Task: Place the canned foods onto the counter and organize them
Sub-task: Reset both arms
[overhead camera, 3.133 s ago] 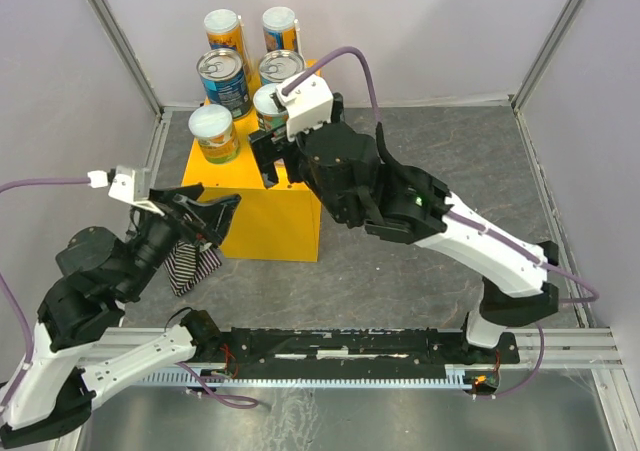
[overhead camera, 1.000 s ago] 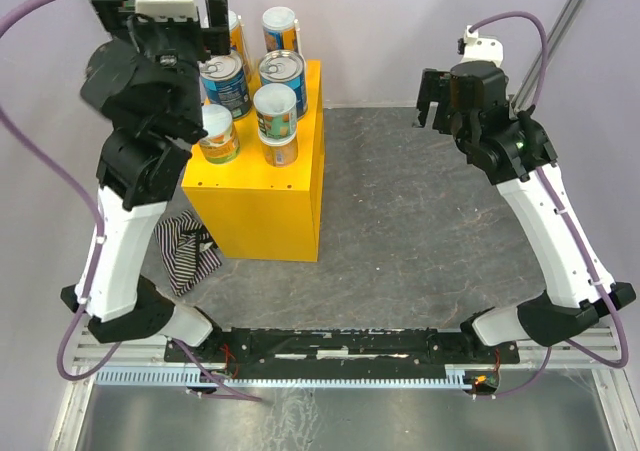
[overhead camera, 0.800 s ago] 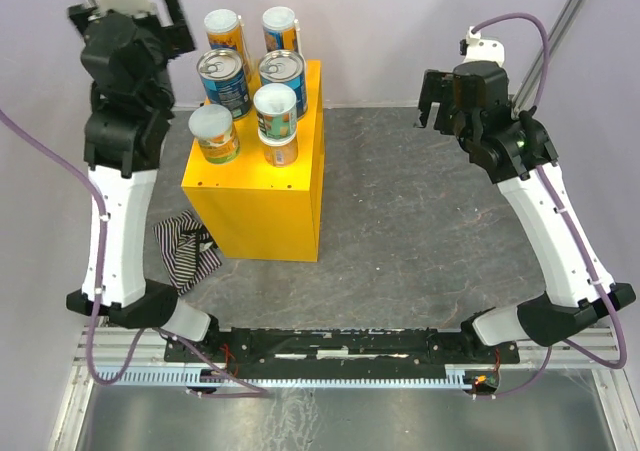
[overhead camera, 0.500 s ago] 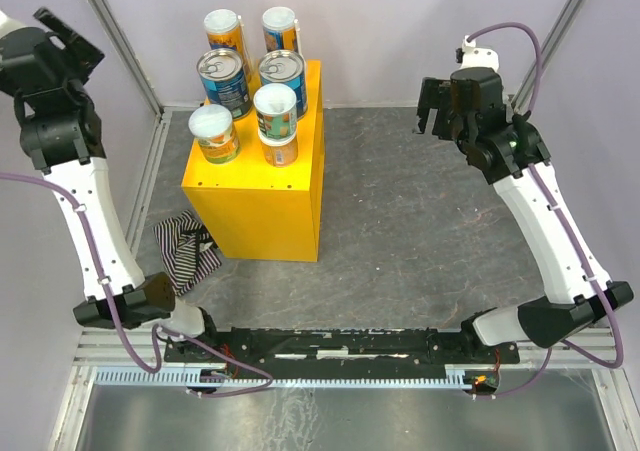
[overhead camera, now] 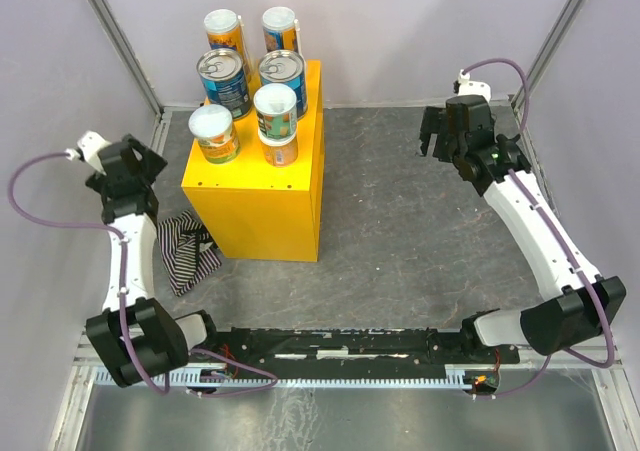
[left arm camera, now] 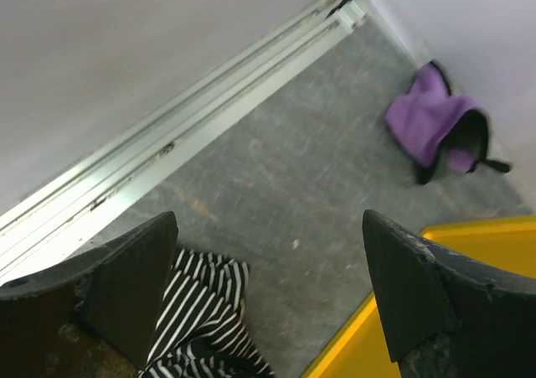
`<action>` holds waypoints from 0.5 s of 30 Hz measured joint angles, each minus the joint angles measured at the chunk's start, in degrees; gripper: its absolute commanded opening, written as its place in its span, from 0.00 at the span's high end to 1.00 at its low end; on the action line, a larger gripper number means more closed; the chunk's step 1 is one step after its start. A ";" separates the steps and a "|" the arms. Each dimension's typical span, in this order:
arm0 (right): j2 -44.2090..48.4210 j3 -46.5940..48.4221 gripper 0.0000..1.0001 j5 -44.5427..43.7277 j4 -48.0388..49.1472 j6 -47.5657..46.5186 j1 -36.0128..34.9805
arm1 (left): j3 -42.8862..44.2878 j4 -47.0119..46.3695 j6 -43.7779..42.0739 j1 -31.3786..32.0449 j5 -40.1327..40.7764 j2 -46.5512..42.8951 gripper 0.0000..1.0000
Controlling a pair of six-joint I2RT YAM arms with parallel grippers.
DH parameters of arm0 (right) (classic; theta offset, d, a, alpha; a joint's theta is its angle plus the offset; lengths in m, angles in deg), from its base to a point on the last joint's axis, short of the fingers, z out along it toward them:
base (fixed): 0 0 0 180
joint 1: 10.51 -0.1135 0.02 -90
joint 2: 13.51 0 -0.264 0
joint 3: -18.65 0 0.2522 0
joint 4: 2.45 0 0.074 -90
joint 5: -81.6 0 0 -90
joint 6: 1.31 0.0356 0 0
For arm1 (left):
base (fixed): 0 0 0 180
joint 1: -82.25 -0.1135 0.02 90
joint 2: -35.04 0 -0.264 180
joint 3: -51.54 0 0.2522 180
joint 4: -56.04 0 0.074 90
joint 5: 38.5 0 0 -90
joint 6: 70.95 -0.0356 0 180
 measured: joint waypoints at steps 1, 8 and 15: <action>0.07 -0.72 0.01 -0.07 0.17 0.17 0.13 | -2.99 -1.29 -0.28 0.02 0.07 -0.57 0.03; 0.66 -7.21 0.01 -0.31 3.43 3.41 0.28 | -19.85 -14.60 -4.13 0.00 -0.33 -7.74 0.03; 1.88 -13.49 0.01 -2.58 4.15 6.54 0.28 | -24.68 -25.64 -6.64 0.00 -5.25 -8.68 0.03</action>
